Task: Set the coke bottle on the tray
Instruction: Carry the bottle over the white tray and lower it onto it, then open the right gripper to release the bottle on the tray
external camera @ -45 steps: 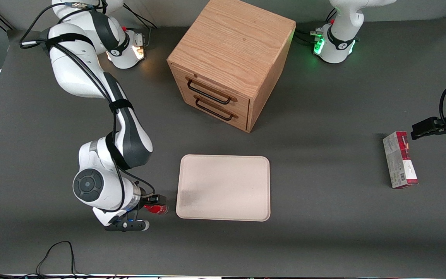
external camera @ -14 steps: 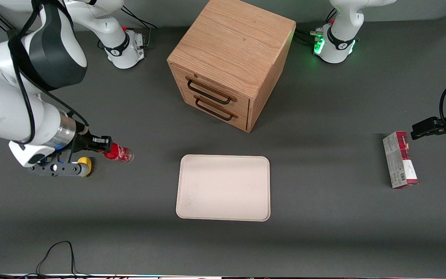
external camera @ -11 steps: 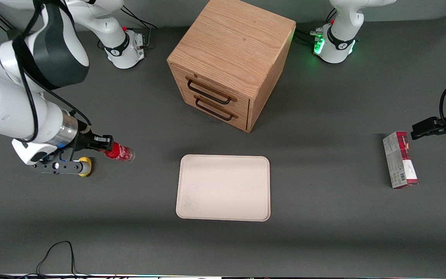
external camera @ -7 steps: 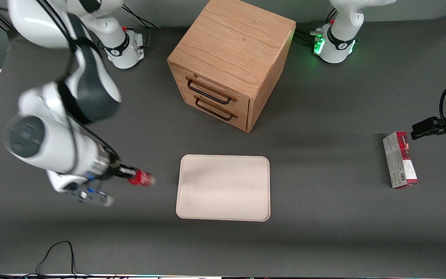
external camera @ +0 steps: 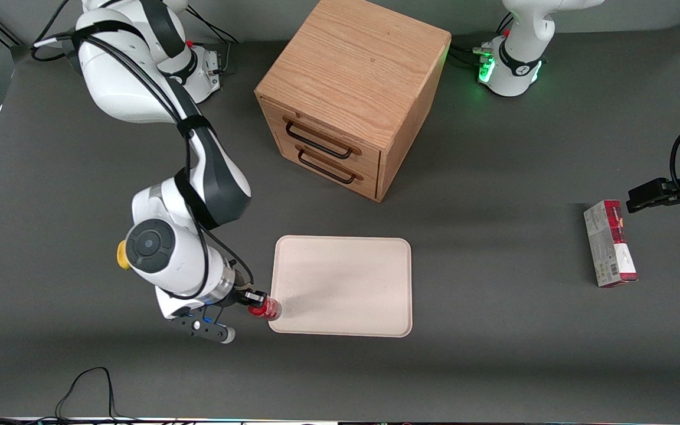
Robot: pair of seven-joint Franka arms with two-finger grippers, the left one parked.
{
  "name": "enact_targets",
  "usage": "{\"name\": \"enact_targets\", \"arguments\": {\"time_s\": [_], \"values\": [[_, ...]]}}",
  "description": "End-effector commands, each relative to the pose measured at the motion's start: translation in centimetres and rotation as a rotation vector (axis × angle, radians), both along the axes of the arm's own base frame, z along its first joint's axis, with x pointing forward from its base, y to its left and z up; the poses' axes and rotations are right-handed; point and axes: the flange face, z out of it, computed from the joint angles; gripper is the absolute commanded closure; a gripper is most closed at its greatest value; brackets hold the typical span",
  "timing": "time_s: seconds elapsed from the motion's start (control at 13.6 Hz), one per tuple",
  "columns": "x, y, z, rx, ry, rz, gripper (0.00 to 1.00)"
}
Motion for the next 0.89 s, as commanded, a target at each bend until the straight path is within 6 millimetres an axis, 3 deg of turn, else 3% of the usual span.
{"name": "enact_targets", "arguments": {"time_s": [0.0,0.3,0.52,0.59,0.66,0.81], "values": [[0.2,1.8,-1.3,-0.012,-0.03,0.001,1.0],[0.0,2.9,-3.6,-0.019,-0.017,0.015,1.0],[0.2,3.1,-4.1,-0.018,-0.038,0.017,1.0],[0.2,3.1,-4.3,-0.018,-0.039,0.021,0.35],[0.3,3.1,-4.2,-0.02,-0.054,0.028,0.0],[0.5,3.1,-4.0,-0.021,-0.068,0.029,0.0]]}}
